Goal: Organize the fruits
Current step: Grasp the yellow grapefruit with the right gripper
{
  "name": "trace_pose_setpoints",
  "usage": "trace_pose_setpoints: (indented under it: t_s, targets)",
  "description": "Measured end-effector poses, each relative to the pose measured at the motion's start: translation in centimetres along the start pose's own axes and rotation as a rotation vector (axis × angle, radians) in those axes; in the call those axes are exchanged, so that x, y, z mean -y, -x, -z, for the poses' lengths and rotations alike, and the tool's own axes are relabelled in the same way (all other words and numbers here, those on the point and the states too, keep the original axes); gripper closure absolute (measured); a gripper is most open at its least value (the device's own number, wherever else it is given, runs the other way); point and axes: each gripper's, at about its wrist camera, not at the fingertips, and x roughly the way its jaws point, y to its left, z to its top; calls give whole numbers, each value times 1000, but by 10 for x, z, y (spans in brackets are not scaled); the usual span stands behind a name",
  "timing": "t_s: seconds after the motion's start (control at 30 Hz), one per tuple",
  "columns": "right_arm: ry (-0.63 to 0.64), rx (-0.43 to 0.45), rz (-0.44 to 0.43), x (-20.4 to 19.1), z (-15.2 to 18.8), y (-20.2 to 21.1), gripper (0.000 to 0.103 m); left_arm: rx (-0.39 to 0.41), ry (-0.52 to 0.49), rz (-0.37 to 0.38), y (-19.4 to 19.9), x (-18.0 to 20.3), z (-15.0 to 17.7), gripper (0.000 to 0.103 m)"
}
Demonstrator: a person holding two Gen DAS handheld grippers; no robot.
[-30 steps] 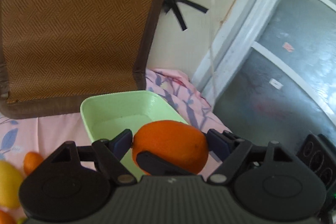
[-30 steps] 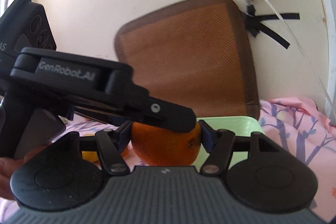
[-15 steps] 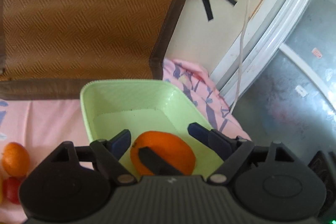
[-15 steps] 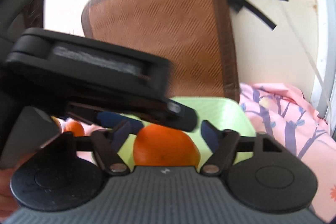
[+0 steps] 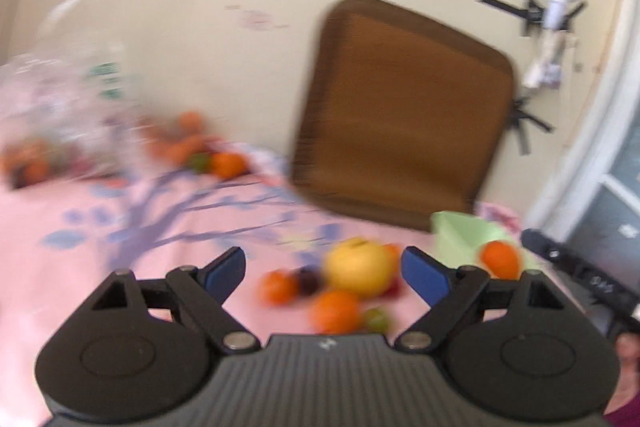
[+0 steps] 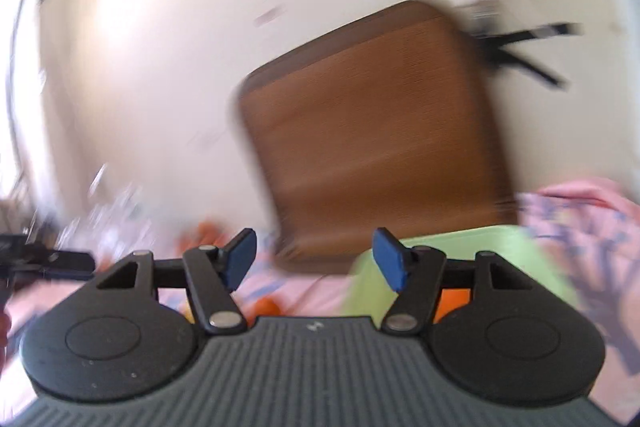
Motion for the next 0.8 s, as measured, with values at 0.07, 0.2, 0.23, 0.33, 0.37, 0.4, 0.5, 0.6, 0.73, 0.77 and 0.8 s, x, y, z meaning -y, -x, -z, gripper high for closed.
trace_pose_setpoints:
  t_s: [0.07,0.2,0.23,0.33,0.37,0.4,0.5,0.6,0.73,0.77,0.8]
  targets:
    - [96,-73,-24,-31,6,-24,37,-16,23,-50,3,-22,14,15]
    - [210,-189,-47,-72,21,-72,38,-30,68,-57,-1,-39,38,15]
    - [231,-208,-40,-80,24,-83,38,-37,81,-44,-3,-41,42,15]
    - [275,-248,-9,-94,32,-109,37,-43,82,-18,-3,-46,52,15]
    - [279,-267,-3,-95,31,-119,37,-24,80,-3,-1,-46,51,15]
    - [279,-283,4,-96,32,-125,37,-9,77,6,1,-46,53,12]
    - [278,-352,2,-94,32,-138,37,3,79,33,5,-46,55,12]
    - [304,-360,17,-97,35,-140,39,14,89,48,6,-48,55,12]
    - [265,-301,10,-100,25,-117,40,22,99,57,7,-50,55,12]
    - [254,-273,15,-99,22,-105,40,21,95,57,8,-49,56,12]
    - [241,-246,17,-98,19,-91,40,19,88,60,9,-47,56,12]
